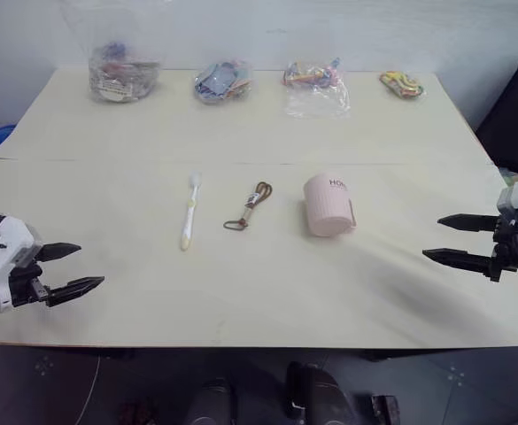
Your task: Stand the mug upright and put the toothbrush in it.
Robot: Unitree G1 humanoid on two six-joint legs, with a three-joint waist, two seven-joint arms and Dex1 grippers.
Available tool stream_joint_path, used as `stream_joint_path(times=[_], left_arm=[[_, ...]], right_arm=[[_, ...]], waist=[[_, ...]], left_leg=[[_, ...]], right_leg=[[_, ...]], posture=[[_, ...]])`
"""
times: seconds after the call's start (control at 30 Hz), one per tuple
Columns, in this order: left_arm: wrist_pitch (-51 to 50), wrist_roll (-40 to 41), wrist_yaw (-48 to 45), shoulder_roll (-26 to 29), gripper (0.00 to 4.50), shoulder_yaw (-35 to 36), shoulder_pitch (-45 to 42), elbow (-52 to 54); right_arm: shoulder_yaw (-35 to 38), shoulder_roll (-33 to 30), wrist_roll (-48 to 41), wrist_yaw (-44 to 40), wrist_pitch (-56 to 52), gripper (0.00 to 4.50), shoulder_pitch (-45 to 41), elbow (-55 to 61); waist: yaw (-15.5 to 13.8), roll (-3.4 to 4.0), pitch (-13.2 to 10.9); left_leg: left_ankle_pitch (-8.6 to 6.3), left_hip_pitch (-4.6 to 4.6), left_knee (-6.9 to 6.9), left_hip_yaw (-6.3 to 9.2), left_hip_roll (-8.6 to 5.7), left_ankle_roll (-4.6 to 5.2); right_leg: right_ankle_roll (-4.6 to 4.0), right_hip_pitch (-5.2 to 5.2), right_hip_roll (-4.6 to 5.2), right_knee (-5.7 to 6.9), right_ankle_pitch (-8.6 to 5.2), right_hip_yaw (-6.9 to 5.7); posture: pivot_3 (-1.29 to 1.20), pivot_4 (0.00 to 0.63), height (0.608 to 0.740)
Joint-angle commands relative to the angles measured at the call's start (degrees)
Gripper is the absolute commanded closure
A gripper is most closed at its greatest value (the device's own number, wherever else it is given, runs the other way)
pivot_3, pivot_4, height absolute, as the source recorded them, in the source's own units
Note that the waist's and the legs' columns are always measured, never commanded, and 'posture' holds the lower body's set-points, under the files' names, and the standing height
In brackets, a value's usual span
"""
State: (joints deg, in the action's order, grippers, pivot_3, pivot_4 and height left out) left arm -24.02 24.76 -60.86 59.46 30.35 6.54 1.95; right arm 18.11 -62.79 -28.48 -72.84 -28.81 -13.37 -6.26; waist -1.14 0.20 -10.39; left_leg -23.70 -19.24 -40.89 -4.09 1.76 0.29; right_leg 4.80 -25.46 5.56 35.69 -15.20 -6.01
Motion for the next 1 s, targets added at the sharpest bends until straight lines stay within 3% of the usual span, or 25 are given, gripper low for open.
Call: stream_joint_path(times=[0.03,1.0], left_arm=[[1.2,-0.5,0.3,0.0,0.03,0.4,-0.2,2.2],[-5.1,2.6,2.9,-2.0,0.03,-0.6,-4.6,3.9]], right_arm=[[1.9,0.0,-1.8,0.6,-1.4,0.00,-0.1,2.9],[3.4,1.1,-4.9,6.2,-6.4,0.00,2.0,8.3]], waist=[[0.0,0.00,0.0],[-0.1,0.00,0.0]], left_leg=[[0.00,0.00,0.00,0.00,0.00,0.00],[0.00,0.01,-0.04,-0.01,-0.02,0.00]], right_leg=[[0.00,0.00,0.00,0.01,0.00,0.00],[0.01,0.00,0.00,0.08,0.01,0.01]], posture=[[0.00,0.150,0.740],[0.00,0.150,0.740]])
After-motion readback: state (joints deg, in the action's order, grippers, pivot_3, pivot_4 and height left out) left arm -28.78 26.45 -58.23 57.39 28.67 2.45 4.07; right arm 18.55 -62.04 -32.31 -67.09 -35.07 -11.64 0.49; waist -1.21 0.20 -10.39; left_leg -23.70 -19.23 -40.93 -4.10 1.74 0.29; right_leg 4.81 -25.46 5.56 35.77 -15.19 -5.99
